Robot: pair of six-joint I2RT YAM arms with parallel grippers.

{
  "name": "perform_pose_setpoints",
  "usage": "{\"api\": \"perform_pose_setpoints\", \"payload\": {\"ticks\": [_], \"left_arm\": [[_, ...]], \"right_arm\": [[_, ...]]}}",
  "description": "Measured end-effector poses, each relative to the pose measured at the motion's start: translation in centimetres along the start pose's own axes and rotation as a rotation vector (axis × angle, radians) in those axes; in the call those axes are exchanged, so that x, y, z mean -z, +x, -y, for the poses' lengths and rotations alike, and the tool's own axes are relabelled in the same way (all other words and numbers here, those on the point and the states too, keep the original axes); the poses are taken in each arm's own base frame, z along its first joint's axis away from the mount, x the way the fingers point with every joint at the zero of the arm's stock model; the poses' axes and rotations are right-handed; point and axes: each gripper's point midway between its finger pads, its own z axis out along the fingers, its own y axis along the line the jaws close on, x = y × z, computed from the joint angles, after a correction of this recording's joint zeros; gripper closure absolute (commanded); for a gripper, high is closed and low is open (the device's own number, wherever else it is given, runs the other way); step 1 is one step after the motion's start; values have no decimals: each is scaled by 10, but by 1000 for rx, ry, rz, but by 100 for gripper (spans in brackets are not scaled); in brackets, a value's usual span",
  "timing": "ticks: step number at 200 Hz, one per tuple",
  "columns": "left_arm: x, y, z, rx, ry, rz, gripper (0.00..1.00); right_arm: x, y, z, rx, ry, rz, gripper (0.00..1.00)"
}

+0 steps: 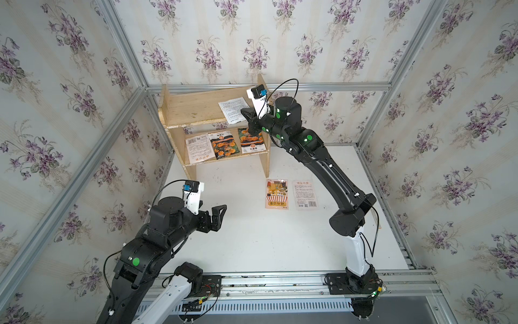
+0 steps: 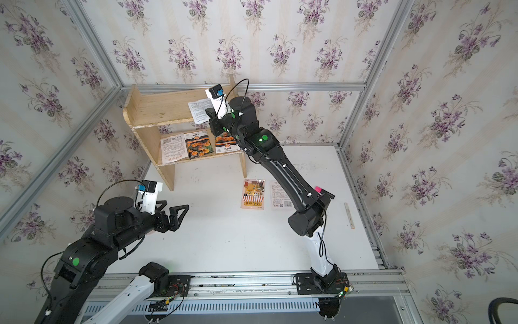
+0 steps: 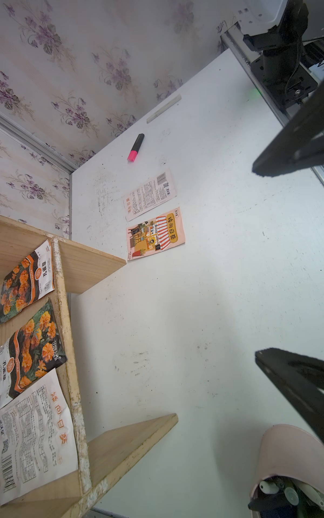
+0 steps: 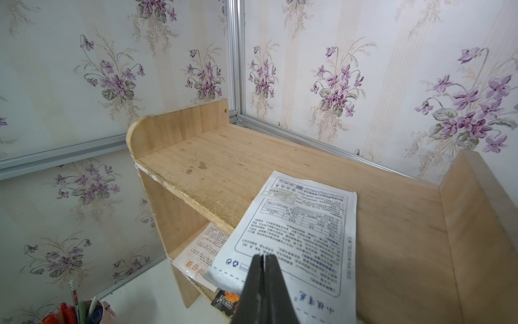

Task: Take the seed bag off the shelf
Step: Adjust the seed packet on the shelf, then pick up the seed packet from the shelf.

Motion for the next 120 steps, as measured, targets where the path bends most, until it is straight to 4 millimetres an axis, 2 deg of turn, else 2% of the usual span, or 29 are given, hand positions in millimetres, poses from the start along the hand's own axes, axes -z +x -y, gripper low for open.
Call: {"api": "perform_pose_setpoints", "payload": {"ticks": [19, 36, 48, 79, 98, 120], "left_arm": [[-1, -6, 1, 10, 2, 22, 0], [-2, -12, 2, 31, 5, 30, 0], [-3, -20, 4, 42, 9, 44, 0], [-4, -50, 13, 82, 28, 100, 0], [-7, -72, 18, 113, 41, 129, 0], [-13, -97, 28, 161, 73, 151, 0]], "right_arm": [[13, -11, -4, 2, -16, 14, 67], [28, -21, -8, 2, -30, 19, 60], [41, -24, -11, -4, -36, 16, 51], [79, -6, -23, -42, -76, -47, 27], [105, 11, -32, -86, -100, -85, 1], [139, 24, -39, -131, -111, -88, 0]]}}
